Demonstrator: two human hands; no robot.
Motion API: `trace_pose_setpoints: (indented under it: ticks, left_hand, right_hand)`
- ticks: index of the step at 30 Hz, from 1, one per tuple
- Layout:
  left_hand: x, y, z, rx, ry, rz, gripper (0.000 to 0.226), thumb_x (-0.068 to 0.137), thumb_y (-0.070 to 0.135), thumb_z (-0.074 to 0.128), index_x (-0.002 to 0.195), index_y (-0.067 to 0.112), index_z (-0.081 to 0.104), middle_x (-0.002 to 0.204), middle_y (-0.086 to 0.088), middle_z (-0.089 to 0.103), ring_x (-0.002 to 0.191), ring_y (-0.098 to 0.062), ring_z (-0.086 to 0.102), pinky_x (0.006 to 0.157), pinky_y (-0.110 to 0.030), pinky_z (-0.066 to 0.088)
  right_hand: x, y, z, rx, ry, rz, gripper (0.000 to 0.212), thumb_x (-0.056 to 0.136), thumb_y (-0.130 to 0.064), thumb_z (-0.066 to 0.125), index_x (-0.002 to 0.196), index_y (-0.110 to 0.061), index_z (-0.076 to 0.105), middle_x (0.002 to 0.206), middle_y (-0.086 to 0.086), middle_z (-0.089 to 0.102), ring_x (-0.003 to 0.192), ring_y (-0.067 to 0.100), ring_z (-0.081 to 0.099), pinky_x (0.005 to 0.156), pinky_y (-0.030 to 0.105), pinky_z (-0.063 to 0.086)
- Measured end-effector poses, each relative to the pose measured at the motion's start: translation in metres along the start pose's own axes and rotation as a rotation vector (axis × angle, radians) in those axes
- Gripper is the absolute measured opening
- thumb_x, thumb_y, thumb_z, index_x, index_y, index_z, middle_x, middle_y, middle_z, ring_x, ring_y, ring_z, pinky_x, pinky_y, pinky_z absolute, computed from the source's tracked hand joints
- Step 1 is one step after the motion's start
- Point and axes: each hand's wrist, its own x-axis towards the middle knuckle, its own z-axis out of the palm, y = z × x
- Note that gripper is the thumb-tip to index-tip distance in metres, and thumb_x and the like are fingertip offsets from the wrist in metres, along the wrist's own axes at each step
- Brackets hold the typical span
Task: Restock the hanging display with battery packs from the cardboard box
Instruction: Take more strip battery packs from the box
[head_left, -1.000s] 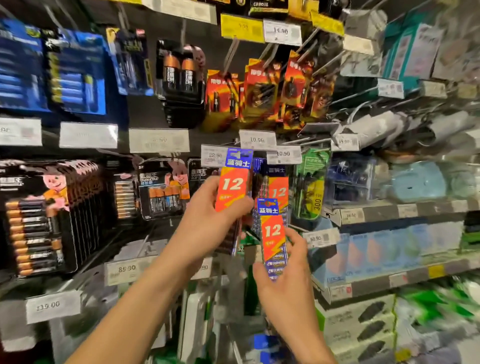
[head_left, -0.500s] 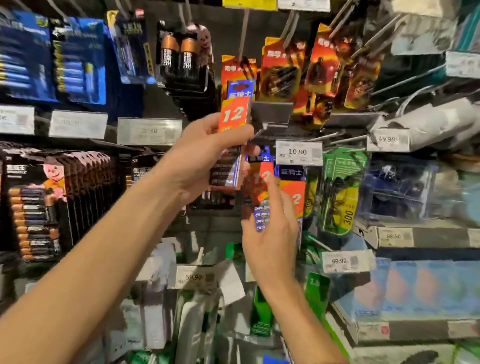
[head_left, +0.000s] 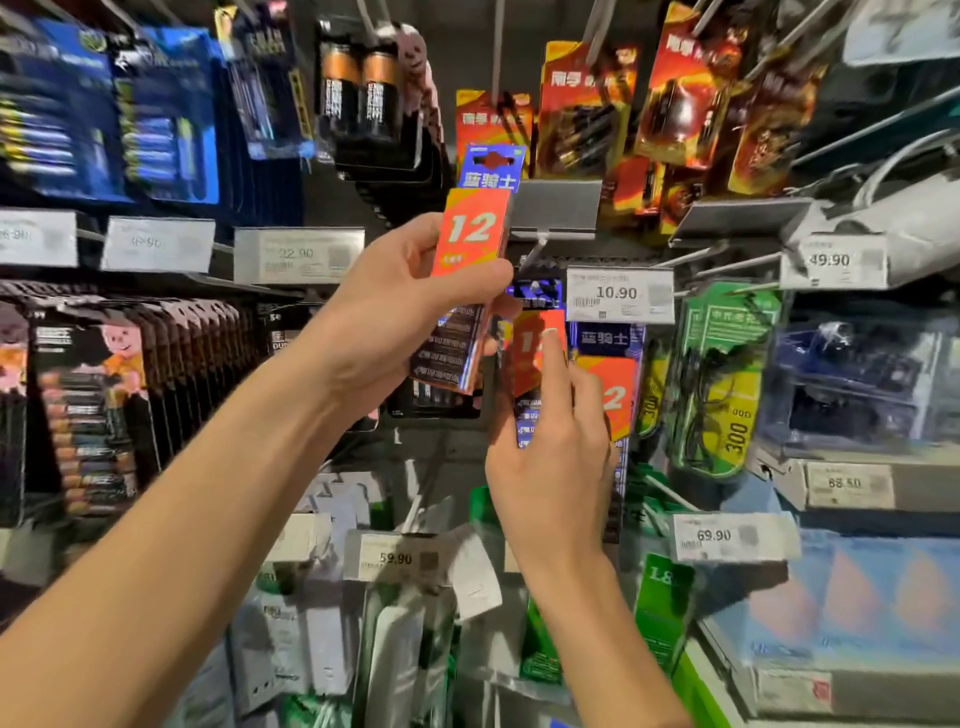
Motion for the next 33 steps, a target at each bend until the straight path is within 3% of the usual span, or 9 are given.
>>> trace_pose_setpoints:
  ticks: [5,11,16,18,21,24,27,30,33]
  left_hand:
    - [-0.005,-0.006,-0.005,0.032,0.011,0.02,0.04,0.092,0.012,0.072,0.13,0.008,0.06,0.11,-0.021,0.07,0.093,-0.027,0.075,0.076,-0.043,0.062]
    - [-0.019,-0.032,-0.003,0.022,0.064,0.005,0.036,0.09,0.007,0.074,0.124,0.008,0.062,0.099,-0.014,0.076,0.084,-0.022,0.072,0.072,-0.032,0.056]
    - [-0.039,-0.058,-0.002,0.011,0.081,-0.045,0.032,0.091,0.01,0.074,0.121,0.012,0.064,0.101,-0.009,0.076,0.088,-0.021,0.072,0.083,-0.044,0.058]
    - [-0.049,-0.071,-0.002,-0.03,0.09,-0.071,0.023,0.095,0.013,0.067,0.117,0.01,0.062,0.1,-0.009,0.076,0.083,-0.022,0.072,0.079,-0.044,0.058]
    - [-0.059,-0.086,0.0,-0.069,0.134,-0.08,0.016,0.099,0.014,0.06,0.111,0.004,0.06,0.095,-0.012,0.077,0.082,-0.024,0.074,0.075,-0.037,0.06]
    - [-0.06,-0.09,0.012,-0.087,0.177,-0.092,0.02,0.098,0.012,0.063,0.111,-0.004,0.06,0.099,-0.019,0.077,0.091,-0.027,0.075,0.083,-0.04,0.06]
    - [-0.058,-0.079,0.031,-0.179,0.117,-0.129,0.023,0.099,0.012,0.062,0.114,-0.005,0.059,0.099,-0.021,0.077,0.081,-0.021,0.073,0.073,-0.029,0.06]
    - [-0.05,-0.069,0.042,-0.213,0.068,-0.141,0.025,0.1,0.013,0.06,0.117,-0.004,0.056,0.1,-0.022,0.076,0.083,-0.023,0.07,0.078,-0.035,0.058]
    - [-0.033,-0.052,0.039,-0.136,0.059,-0.096,0.022,0.101,0.01,0.059,0.122,0.004,0.056,0.096,-0.003,0.077,0.09,-0.023,0.07,0.087,-0.032,0.055]
  right_hand:
    - [0.009,-0.002,0.002,-0.124,-0.186,0.064,0.081,0.093,-0.016,0.062,0.16,-0.022,0.019,0.145,0.002,0.041,0.116,0.03,0.056,0.093,0.039,0.044]
    - [0.009,-0.009,0.019,-0.156,-0.228,0.157,0.05,0.098,-0.025,0.055,0.143,-0.016,0.035,0.121,0.003,0.044,0.091,0.037,0.061,0.068,0.039,0.043]
    - [-0.012,-0.012,0.015,-0.138,-0.323,0.183,0.055,0.095,-0.03,0.05,0.147,-0.019,0.032,0.139,0.007,0.043,0.104,0.038,0.06,0.081,0.045,0.051]
    - [-0.028,-0.01,0.003,-0.132,-0.279,0.184,0.06,0.091,-0.024,0.06,0.147,-0.02,0.037,0.144,0.001,0.043,0.113,0.031,0.06,0.09,0.045,0.052]
    - [-0.053,-0.01,-0.02,0.138,-0.163,0.204,0.054,0.088,-0.015,0.061,0.139,-0.028,0.049,0.125,-0.013,0.053,0.097,0.008,0.064,0.081,0.037,0.058]
    - [-0.069,-0.022,-0.038,0.286,-0.336,0.199,0.082,0.084,-0.022,0.059,0.152,-0.048,0.021,0.141,-0.02,0.044,0.118,0.0,0.054,0.097,0.022,0.051]
    - [-0.067,-0.029,-0.04,0.189,-0.432,0.143,0.11,0.085,-0.027,0.066,0.149,-0.052,-0.02,0.163,-0.016,0.018,0.144,0.011,0.034,0.113,0.03,0.039]
    - [-0.059,-0.02,-0.037,0.164,-0.301,0.122,0.106,0.089,-0.018,0.065,0.153,-0.046,-0.014,0.165,-0.007,0.022,0.146,0.015,0.034,0.112,0.031,0.039]
    - [-0.057,-0.003,-0.038,0.101,-0.264,0.184,0.092,0.091,-0.021,0.061,0.154,-0.041,-0.003,0.153,-0.003,0.038,0.127,0.019,0.049,0.101,0.034,0.045]
